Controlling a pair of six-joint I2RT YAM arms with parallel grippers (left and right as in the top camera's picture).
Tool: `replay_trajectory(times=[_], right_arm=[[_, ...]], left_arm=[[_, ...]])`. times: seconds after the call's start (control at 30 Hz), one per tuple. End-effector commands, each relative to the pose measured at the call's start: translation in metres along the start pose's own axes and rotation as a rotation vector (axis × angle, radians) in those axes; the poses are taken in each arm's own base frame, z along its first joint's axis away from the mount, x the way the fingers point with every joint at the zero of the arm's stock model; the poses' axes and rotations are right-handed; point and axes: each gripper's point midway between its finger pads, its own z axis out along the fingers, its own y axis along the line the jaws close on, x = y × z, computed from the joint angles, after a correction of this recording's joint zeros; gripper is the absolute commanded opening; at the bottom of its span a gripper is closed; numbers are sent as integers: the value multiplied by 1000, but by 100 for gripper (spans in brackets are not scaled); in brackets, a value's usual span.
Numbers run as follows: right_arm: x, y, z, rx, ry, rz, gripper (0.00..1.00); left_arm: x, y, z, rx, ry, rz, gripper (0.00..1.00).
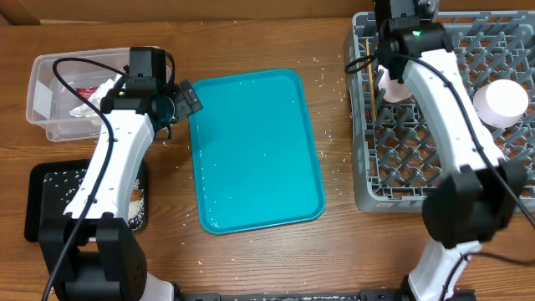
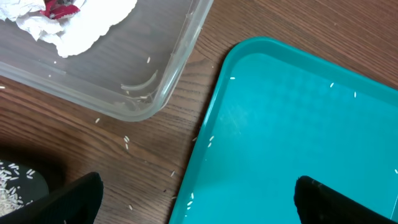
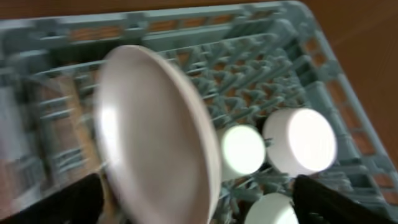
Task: Sort waste into correct bins and load items into the dishwasher
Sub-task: 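Carry the white plate right and stand it upright in the rack, then release the plate and pull the right gripper back toward the front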
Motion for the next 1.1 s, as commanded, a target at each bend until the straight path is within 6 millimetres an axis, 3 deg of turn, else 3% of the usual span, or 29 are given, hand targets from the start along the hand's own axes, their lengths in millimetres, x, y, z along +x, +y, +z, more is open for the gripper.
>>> replay_trajectory(times=[0.0,0.13,0.27,0.47,0.77,1.07], right_arm=[[-23,-3,-77,-293,-58,151,100],[-7,-17,-127,-428,-17,189,100],[22,-38,-172,-518,45,195,100],[63,-79,-218,-540,90,216,100],[119,-131,-257,-514,108,307,100],[188,-161,-266,-531,101,456,100]], left_arm=[[-10,-6,-15,17,-47,-18,100],[-10,-6,-15,17,-47,-18,100],[-10,-6,-15,17,-47,-18,100],[-10,-6,-15,17,-47,-18,100],[-10,-6,-15,17,-47,-18,100],[-10,-6,-15,17,-47,-18,100]])
